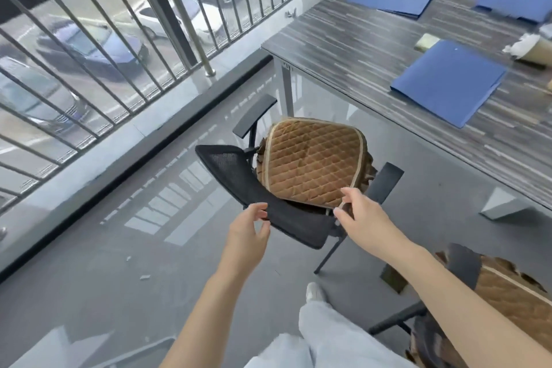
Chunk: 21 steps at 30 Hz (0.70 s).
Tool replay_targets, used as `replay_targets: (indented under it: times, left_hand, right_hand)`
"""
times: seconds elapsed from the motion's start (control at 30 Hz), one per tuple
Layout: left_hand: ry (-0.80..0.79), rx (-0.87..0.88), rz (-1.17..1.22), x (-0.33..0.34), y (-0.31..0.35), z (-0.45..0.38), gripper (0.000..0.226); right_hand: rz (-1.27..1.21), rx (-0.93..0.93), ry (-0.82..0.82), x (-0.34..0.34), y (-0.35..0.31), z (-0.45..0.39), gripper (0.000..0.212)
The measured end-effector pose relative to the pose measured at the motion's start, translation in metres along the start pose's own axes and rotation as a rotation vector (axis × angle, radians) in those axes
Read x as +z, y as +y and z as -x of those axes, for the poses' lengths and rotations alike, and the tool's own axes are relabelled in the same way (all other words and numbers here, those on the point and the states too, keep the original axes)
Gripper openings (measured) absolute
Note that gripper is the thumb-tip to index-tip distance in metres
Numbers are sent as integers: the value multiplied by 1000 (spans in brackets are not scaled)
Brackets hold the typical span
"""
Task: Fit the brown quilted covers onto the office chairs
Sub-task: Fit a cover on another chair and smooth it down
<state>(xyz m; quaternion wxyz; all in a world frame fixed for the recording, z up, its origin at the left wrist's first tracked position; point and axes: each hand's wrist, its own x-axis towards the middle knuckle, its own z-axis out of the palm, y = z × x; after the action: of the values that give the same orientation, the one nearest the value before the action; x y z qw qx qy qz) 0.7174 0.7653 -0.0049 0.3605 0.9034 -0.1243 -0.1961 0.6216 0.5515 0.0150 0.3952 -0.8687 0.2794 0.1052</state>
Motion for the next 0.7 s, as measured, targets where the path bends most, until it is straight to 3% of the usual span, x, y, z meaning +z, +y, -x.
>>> replay_targets:
  times: [0.2,0.53,0.7]
  left_hand:
    - [-19,87,-122,-16,21,-99,38]
    - [-310,201,-221,-38,12,-245,35]
    - [-564,284,-371,-32,-5,-320,39]
  right_hand:
    - [55,0,49,-28,-39,-93,52]
    - [129,148,46,-4,-76,-191,55]
    - [174,311,31,19,-74,-209,56]
